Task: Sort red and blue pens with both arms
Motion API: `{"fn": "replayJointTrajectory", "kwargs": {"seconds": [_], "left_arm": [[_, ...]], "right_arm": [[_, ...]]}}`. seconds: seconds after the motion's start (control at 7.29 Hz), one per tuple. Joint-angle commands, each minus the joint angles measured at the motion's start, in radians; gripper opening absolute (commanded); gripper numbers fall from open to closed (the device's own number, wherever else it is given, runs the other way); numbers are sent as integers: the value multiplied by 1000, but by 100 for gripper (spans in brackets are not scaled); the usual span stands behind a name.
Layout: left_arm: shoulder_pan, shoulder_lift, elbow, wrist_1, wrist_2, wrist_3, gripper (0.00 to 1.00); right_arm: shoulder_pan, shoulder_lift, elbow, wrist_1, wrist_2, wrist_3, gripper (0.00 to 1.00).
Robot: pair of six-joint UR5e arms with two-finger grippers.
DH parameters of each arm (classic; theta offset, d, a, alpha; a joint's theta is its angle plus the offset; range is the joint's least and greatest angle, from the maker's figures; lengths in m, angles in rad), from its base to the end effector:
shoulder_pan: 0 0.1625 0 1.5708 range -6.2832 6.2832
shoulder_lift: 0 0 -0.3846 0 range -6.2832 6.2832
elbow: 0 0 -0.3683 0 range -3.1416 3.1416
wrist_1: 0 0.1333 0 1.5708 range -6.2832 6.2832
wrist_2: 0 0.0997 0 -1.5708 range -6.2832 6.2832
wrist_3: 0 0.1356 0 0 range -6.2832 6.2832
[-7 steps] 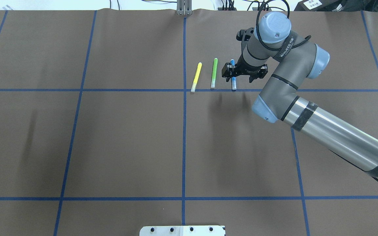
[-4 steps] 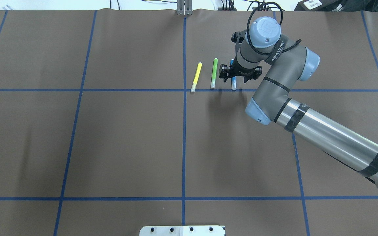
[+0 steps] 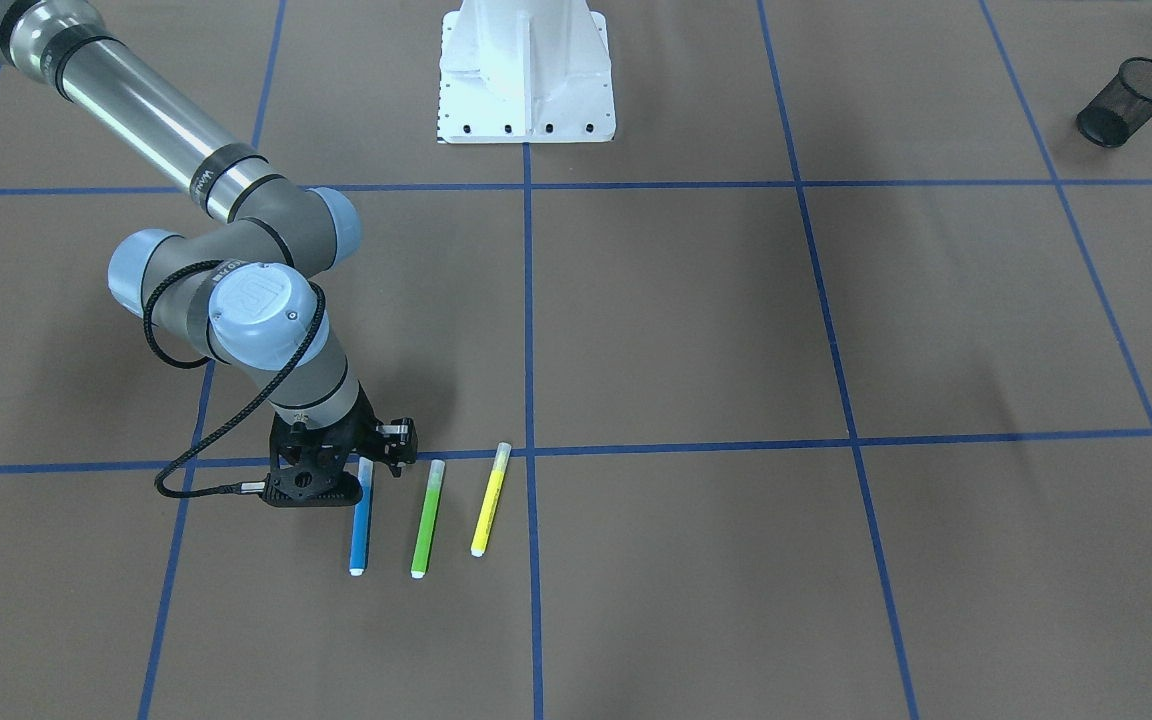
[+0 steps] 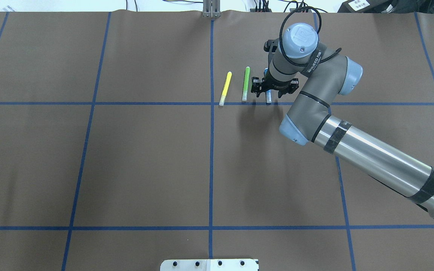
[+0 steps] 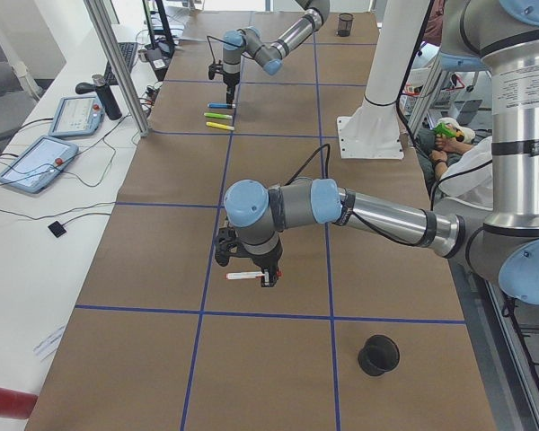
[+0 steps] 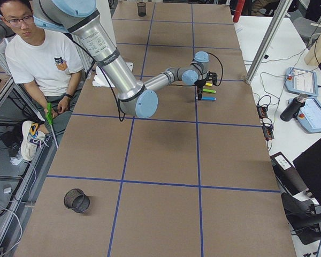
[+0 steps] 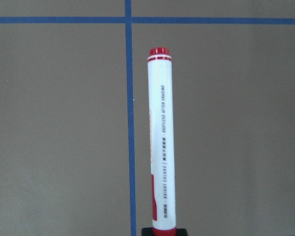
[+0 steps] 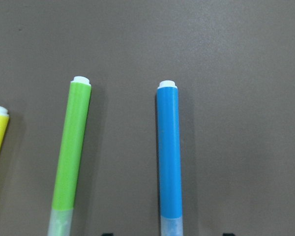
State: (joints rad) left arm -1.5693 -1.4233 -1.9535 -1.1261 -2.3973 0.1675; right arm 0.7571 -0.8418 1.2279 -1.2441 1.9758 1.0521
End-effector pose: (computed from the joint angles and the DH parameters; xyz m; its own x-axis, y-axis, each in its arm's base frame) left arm -0.0330 -0.3801 0.5677 0.6680 0.0132 -0.7441 -0.1144 0.9898 -0.0851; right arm -0.4934 -0.5761 0.3397 0.6976 0.0323 0.7157 -0.1130 0.9914 0.0653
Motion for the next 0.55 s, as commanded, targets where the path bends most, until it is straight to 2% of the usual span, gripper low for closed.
{"fn": "replayJointTrajectory", "kwargs": {"seconds": [0.0,0.14,0.27,0.41], "left_arm": [[-1,32,-25,3,1,6,0],[-1,32,-25,3,1,6,0],[-3,32,-28,3,1,7,0],[-5,32,-31,5,1,7,0]], "right_arm": [[-5,3,-4,0,0,2,63],[-8,1,-10,0,0,2,36],[-8,3,-17,0,3,2,24],[-8,4,-18,0,8,3,6]]}}
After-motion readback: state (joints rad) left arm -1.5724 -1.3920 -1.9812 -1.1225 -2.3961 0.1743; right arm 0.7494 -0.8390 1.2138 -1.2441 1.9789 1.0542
